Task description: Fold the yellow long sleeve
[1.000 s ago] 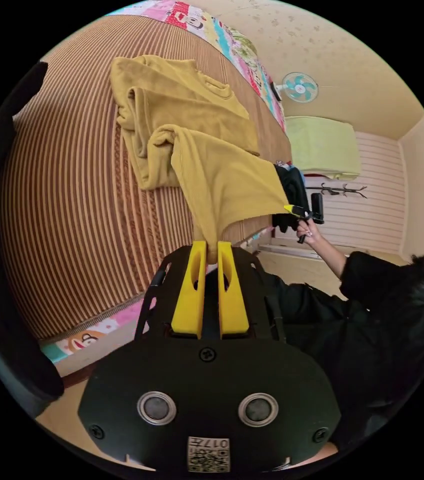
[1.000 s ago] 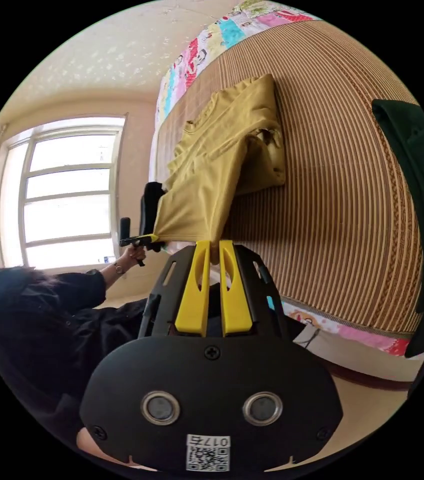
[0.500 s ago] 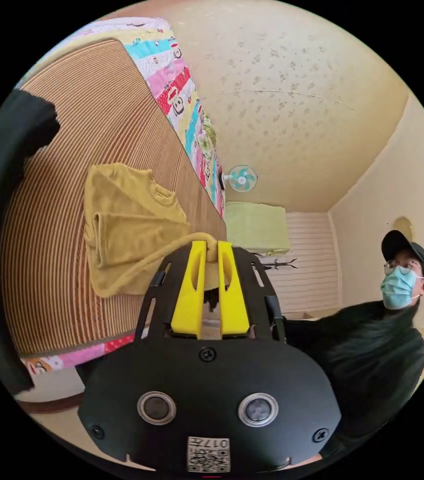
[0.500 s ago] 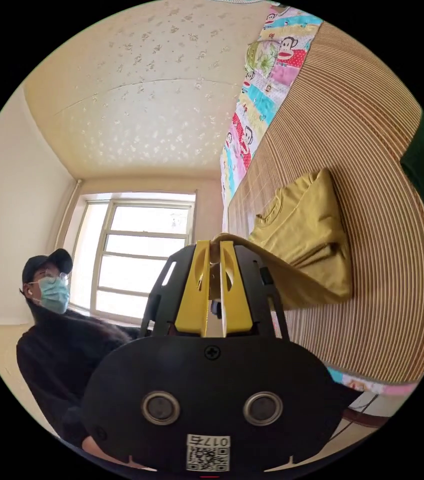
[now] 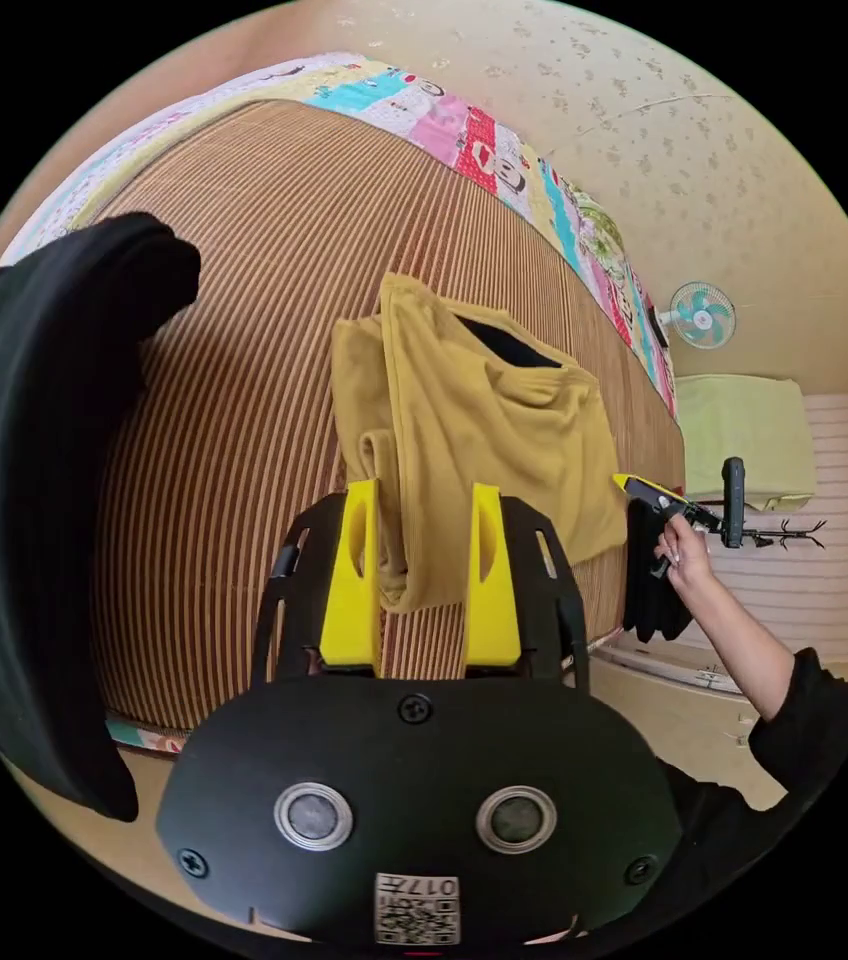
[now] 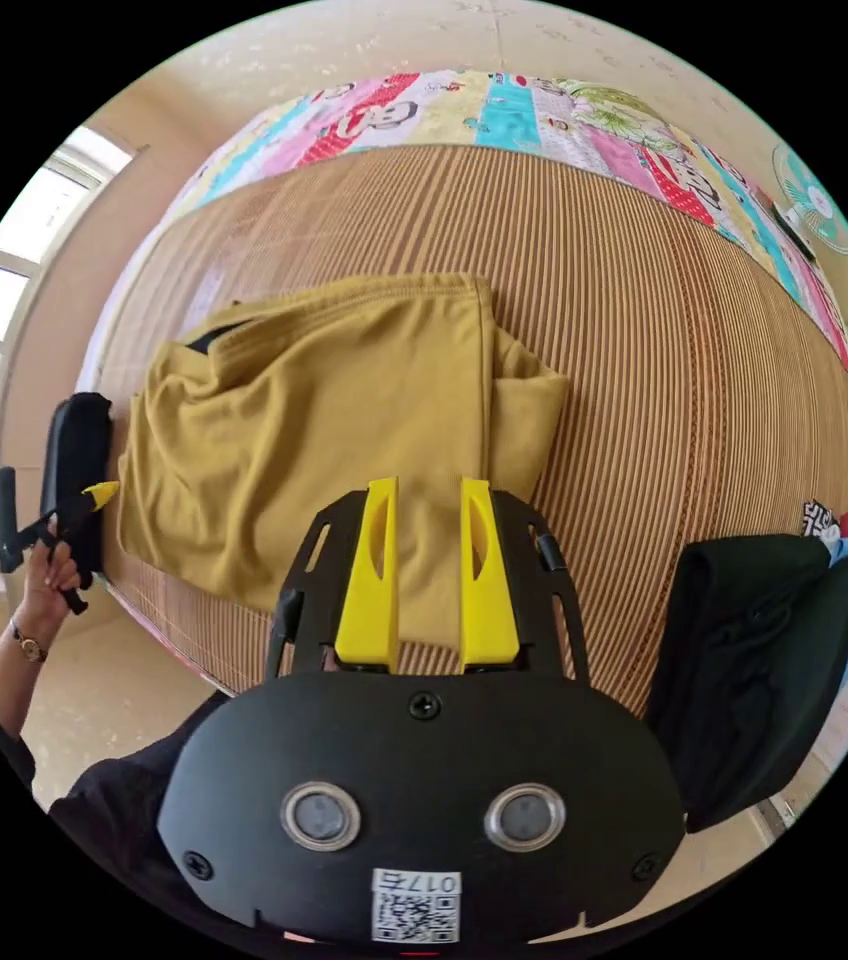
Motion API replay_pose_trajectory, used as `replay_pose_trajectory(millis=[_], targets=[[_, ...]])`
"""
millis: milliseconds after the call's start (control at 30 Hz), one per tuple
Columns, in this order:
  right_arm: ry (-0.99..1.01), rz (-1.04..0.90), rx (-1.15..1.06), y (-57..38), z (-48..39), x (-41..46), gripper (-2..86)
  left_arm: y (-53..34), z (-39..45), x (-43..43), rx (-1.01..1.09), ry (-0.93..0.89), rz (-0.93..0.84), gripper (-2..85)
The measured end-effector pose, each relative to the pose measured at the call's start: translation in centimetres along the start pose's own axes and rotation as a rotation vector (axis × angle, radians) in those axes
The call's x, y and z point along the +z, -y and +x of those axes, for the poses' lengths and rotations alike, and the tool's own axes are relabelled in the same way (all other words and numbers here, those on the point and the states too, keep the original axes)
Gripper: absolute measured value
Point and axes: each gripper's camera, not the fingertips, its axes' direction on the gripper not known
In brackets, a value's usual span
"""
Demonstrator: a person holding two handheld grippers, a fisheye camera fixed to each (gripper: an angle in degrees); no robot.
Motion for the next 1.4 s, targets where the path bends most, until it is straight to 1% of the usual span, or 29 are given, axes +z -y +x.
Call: replay_pose_trajectory(millis=[100, 133, 167, 200, 267, 300, 333, 367, 400, 433, 500, 567, 633, 700, 767, 833, 867, 900, 933, 967, 1000, 1067, 1133, 1167, 1200, 1233, 1300, 1333, 1400], targets=[[-0.037, -0.006, -0.042, -2.3, -0.2, 0.4, 5.5, -0.9, 0.3, 0.6, 0.003, -0.008, -0.022, 5.9], [-0.047, -0.05, -0.068, -3.2, -0.5, 0.8, 4.1, -1.1, 0.5, 0.6, 0.017, -0.025, -0.042, 4.5], [-0.044, -0.101, -0.086, -4.2, -0.8, 1.1, 3.6, -1.3, 0.9, 1.0, 0.031, -0.017, -0.111, 3.0], [-0.042, -0.124, -0.092, -4.7, -0.9, 1.1, 3.3, -1.8, 1.6, 1.1, 0.058, 0.0, -0.169, 2.8], [-0.021, -0.184, -0.095, -6.6, -1.0, 0.3, 3.4, -2.9, 2.6, 0.2, 0.083, 0.015, -0.191, 3.0], [-0.005, -0.172, -0.087, -7.0, -1.0, -0.4, 3.5, -3.7, 3.5, -0.8, 0.087, 0.029, -0.182, 3.7], [0.033, -0.096, -0.07, -7.8, -0.8, -2.3, 4.0, -3.9, 3.9, -1.5, 0.086, 0.047, -0.164, 4.0], [0.105, 0.007, -0.064, -8.2, -0.6, -4.4, 4.6, -4.3, 5.0, -3.4, 0.085, 0.101, -0.088, 4.9], [0.143, 0.046, -0.056, -8.2, -0.3, -5.3, 5.3, -4.2, 6.3, -5.2, 0.091, 0.142, 0.013, 6.3], [0.201, 0.084, -0.022, -7.6, 0.4, -6.2, 6.7, -4.0, 7.0, -6.0, 0.098, 0.151, 0.061, 7.2], [0.237, 0.113, 0.034, -5.6, 1.3, -6.5, 8.4, -1.1, 9.8, -7.2, 0.161, 0.105, 0.161, 8.9], [0.226, 0.166, 0.066, -2.3, 1.8, -6.1, 9.4, 2.2, 11.7, -5.9, 0.221, 0.078, 0.156, 9.4], [0.199, 0.193, 0.1, 0.0, 1.8, -5.2, 9.5, 5.5, 13.3, -3.5, 0.261, 0.119, 0.12, 9.8], [0.18, 0.147, 0.094, 2.1, 1.4, -3.2, 9.3, 8.5, 14.4, 0.7, 0.291, 0.202, 0.056, 9.4], [0.12, 0.029, 0.088, 3.2, 0.6, 0.5, 7.6, 9.6, 14.3, 4.0, 0.289, 0.255, -0.021, 8.2], [0.101, 0.083, 0.057, 2.0, 0.4, 0.2, 5.5, 8.6, 14.2, 4.0, 0.303, 0.229, 0.061, 6.5], [0.119, 0.092, 0.073, 1.2, 0.8, -0.6, 4.3, 8.4, 14.0, 3.4, 0.255, 0.167, 0.063, 5.0], [0.141, 0.113, 0.091, 0.7, 1.1, -1.3, 3.8, 7.9, 13.6, 1.9, 0.211, 0.064, 0.11, 3.8], [0.187, 0.197, 0.125, -0.5, 1.7, -3.2, 3.1, 7.4, 13.5, 0.9, 0.199, 0.012, 0.163, 3.2], [0.198, 0.253, 0.148, -1.3, 2.1, -4.8, 2.7, 6.4, 13.3, -1.2, 0.167, -0.065, 0.266, 3.0], [0.19, 0.265, 0.159, -1.5, 2.3, -5.3, 2.7, 6.1, 12.9, -2.3, 0.126, -0.105, 0.305, 3.0], [0.194, 0.242, 0.188, -1.2, 3.2, -4.7, 2.8, 6.5, 12.5, -2.2, 0.065, -0.113, 0.274, 3.6], [0.208, 0.15, 0.211, -0.4, 3.6, -2.2, 3.1, 7.5, 12.6, -0.7, 0.014, -0.017, 0.16, 4.7], [0.202, 0.123, 0.249, -0.4, 3.8, -1.2, 3.6, 8.0, 13.3, 0.1, 0.003, 0.081, 0.083, 5.1], [0.213, 0.139, 0.257, -0.5, 3.7, -1.3, 3.8, 8.1, 14.8, 0.2, 0.016, 0.192, 0.035, 6.8], [0.216, 0.191, 0.276, -1.0, 3.3, -2.2, 4.6, 8.0, 15.8, -0.1, 0.032, 0.252, 0.027, 7.6], [0.156, 0.259, 0.296, -2.0, 1.8, -4.2, 5.9, 6.8, 21.1, -1.7, 0.119, 0.477, 0.057, 8.0], [0.122, 0.296, 0.288, -2.6, 0.4, -5.6, 6.8, 6.4, 22.5, -2.1, 0.145, 0.519, 0.063, 7.9], [0.14, 0.342, 0.264, -3.7, -1.8, -7.6, 7.8, 4.8, 27.6, -3.1, 0.226, 0.609, 0.086, 7.8]])
